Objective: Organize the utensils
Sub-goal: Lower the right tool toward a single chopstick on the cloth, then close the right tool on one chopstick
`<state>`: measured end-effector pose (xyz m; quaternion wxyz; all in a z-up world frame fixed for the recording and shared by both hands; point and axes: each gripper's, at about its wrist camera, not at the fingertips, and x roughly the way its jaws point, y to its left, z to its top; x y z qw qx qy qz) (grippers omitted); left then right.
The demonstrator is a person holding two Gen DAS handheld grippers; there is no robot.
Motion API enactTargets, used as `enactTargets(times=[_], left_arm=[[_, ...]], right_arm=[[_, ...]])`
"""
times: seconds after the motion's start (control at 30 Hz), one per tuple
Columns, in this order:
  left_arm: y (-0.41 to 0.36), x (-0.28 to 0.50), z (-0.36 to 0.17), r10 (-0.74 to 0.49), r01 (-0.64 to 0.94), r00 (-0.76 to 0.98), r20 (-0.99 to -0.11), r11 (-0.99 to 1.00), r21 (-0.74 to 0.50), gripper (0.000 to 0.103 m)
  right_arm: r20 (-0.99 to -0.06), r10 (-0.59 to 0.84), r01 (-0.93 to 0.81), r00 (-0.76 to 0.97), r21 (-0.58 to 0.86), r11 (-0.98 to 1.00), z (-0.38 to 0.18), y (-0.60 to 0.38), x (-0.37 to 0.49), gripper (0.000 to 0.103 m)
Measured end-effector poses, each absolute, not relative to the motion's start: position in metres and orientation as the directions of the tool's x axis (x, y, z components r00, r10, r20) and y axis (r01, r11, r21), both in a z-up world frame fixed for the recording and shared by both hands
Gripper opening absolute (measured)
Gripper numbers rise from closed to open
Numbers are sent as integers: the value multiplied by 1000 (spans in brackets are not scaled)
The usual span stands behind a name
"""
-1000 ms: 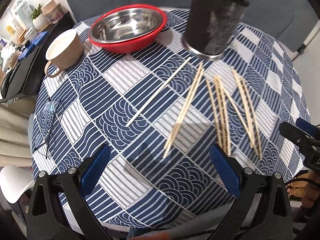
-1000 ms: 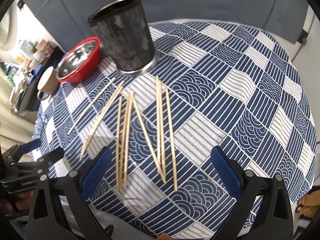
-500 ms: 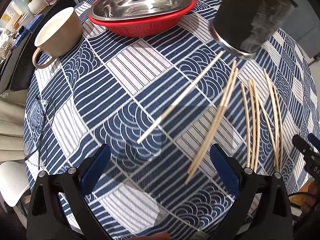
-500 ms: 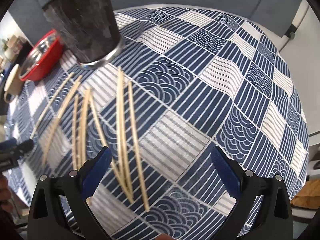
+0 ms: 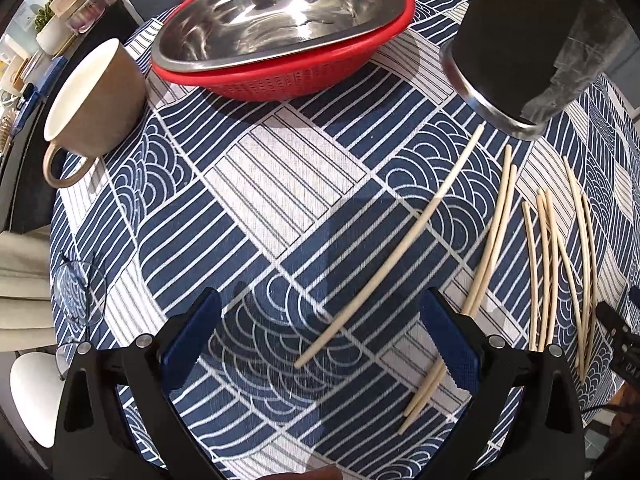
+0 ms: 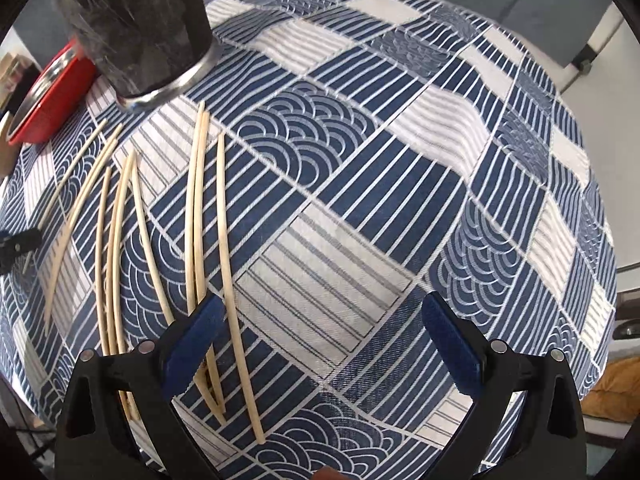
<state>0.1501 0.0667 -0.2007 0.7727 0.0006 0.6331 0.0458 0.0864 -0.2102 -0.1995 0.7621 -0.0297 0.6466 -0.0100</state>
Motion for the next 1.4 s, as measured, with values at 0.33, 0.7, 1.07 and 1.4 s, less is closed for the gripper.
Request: enactTargets(times=[0.33,0.7,1.07,1.4], left_arm=[[95,171,-223,30,-107,213,-977,994,8,99],[94,134,-226,53,-117,332,-942,993,15,99],[75,102,-209,12,15,359,-933,1000,19,30],[66,75,-207,-37,31,297,-954,999,-29,5]], right_arm=[[-991,20,-35,134,15,999,-211,-222,91,96],[-985,13,-13,171,11,1000,-209,-222,83,96],[-981,25,-69,191,12,998,-190,-226,59,37],[-988,10,-139,155,-11,990,-187,-227,48,4]])
